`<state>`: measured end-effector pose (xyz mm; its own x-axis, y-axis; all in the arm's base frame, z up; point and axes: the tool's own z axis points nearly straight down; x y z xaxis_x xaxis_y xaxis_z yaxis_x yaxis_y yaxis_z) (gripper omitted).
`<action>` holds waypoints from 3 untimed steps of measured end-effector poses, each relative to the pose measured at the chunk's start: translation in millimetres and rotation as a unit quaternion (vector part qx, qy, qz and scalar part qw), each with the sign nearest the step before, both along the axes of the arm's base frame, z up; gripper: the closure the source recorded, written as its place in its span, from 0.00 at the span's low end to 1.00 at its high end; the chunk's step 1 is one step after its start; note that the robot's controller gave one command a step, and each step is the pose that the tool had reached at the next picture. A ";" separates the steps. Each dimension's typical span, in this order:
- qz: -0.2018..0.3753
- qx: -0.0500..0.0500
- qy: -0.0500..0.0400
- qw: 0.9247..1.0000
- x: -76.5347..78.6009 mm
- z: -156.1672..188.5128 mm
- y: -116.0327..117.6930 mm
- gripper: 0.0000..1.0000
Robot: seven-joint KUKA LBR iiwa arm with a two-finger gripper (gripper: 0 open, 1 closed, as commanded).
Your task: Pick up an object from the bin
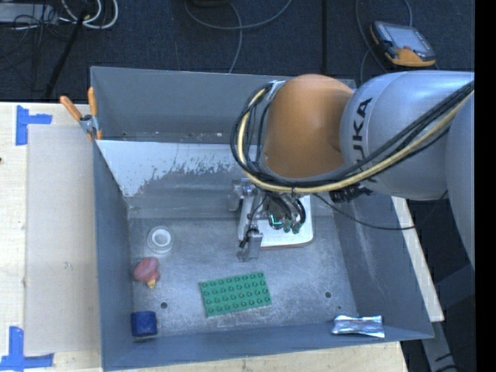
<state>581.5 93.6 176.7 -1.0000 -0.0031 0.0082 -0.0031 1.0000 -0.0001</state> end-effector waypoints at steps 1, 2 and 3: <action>0.016 0.000 0.002 1.000 -48.6 -77.8 40.2 0.00; 0.123 0.001 -0.002 0.992 -85.9 -108.1 0.8 0.00; 0.121 0.001 -0.003 0.993 -84.8 -106.8 1.0 1.00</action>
Offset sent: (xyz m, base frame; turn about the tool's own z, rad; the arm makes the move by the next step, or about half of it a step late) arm -0.0443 0.0374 -0.0724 -0.0269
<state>496.7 94.6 69.9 -0.9698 -0.2437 0.0012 -0.2437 0.9698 0.0005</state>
